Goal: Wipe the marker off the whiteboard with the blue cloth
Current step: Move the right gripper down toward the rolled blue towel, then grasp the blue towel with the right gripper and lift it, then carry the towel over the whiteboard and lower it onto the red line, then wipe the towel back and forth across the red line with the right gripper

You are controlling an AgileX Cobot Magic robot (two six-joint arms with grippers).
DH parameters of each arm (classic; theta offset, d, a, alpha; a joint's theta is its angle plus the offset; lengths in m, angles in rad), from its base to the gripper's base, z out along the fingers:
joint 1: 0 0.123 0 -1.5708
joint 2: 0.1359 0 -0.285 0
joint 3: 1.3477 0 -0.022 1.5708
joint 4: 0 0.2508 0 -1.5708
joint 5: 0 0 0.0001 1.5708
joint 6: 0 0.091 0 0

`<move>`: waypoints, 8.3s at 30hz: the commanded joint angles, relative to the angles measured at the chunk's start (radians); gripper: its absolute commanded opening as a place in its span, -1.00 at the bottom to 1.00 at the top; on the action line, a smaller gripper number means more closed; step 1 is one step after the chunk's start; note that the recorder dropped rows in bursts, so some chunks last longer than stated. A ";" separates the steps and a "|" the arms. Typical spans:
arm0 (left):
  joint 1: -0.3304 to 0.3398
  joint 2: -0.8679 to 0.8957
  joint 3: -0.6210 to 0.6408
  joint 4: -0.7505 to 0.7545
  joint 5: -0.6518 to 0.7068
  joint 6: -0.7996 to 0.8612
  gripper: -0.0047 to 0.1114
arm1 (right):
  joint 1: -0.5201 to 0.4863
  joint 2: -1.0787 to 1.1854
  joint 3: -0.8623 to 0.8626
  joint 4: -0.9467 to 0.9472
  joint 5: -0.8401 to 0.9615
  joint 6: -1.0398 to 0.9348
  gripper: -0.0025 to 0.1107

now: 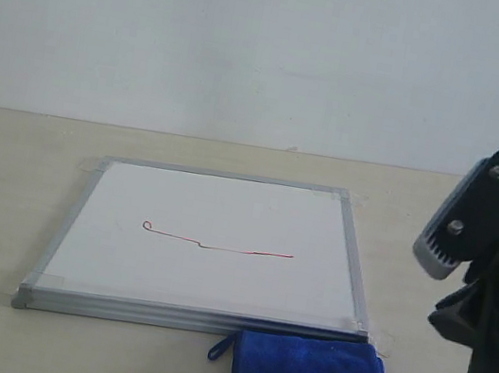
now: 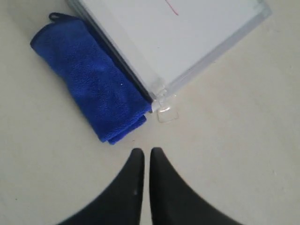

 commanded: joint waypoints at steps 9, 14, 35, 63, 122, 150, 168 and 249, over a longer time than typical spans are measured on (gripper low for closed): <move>-0.002 -0.002 0.004 0.005 -0.005 -0.007 -0.85 | 0.003 0.293 0.019 0.458 -0.192 -0.530 -0.01; -0.002 -0.002 0.004 0.005 -0.005 -0.007 -0.85 | 0.003 0.382 0.019 0.551 -0.187 -0.733 -0.01; -0.002 -0.002 0.004 0.005 -0.005 -0.007 -0.85 | 0.003 0.576 0.019 0.843 -0.346 -1.335 0.00; -0.002 -0.002 0.004 0.005 -0.005 -0.007 -0.85 | 0.003 0.606 0.015 0.895 -0.416 -1.388 0.24; -0.002 -0.002 0.004 0.005 -0.005 -0.007 -0.85 | 0.051 0.441 -0.218 0.559 -0.339 0.055 -0.96; -0.002 -0.002 0.004 0.005 -0.005 -0.007 -0.85 | -0.094 0.777 -0.518 0.161 -0.223 0.234 -0.96; -0.002 -0.002 0.004 0.005 -0.005 -0.007 -0.85 | -0.094 0.975 -0.654 0.114 -0.319 0.240 -0.96; -0.002 -0.002 0.004 0.005 -0.005 -0.007 -0.85 | 0.084 1.222 -0.961 0.033 0.177 0.318 -0.96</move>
